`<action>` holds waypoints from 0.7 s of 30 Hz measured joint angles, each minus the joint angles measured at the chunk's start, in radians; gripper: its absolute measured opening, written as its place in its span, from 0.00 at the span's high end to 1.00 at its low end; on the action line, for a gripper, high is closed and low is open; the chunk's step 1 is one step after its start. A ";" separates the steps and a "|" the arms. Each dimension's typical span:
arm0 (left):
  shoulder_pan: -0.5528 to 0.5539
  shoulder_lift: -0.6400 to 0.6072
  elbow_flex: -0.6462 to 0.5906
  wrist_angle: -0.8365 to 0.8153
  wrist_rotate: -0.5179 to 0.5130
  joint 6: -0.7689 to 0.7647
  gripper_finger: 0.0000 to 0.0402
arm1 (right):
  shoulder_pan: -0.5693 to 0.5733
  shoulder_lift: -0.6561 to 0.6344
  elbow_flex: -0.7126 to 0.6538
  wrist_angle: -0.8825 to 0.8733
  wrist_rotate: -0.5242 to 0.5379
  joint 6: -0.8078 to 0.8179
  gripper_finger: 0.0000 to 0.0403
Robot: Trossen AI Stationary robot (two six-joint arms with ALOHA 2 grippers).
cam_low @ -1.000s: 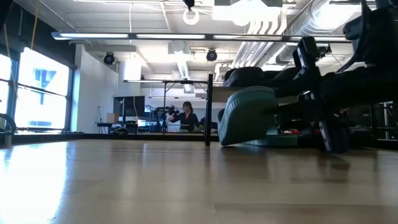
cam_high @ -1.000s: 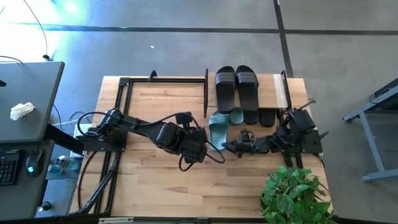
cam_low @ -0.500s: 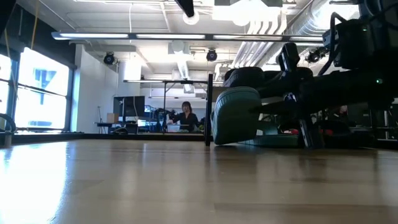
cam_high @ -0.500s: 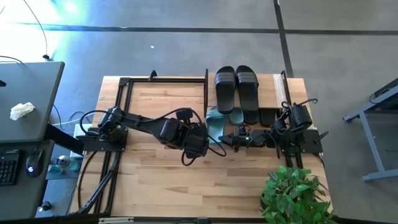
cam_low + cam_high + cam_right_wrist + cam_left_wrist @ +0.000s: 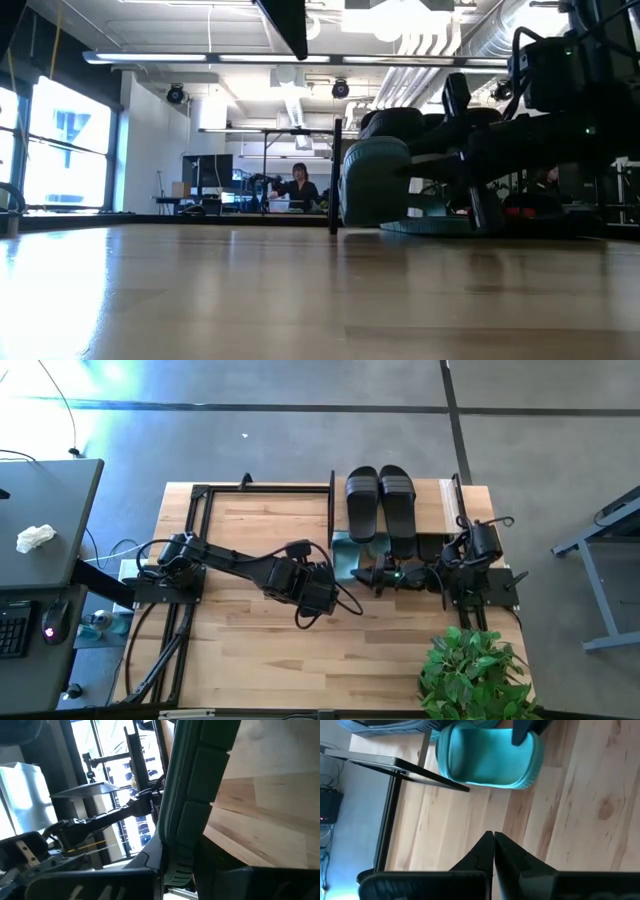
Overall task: Pick and place slides into the shelf
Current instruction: Put the green slipper under the shelf
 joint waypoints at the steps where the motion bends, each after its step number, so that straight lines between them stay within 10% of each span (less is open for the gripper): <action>1: 0.000 0.000 -0.002 0.002 0.000 0.003 0.99 | -0.006 0.000 0.000 0.002 -0.002 0.002 0.91; 21: 0.011 -0.001 -0.013 0.007 0.090 0.019 0.99 | -0.067 -0.001 0.045 -0.021 -0.113 -0.074 0.91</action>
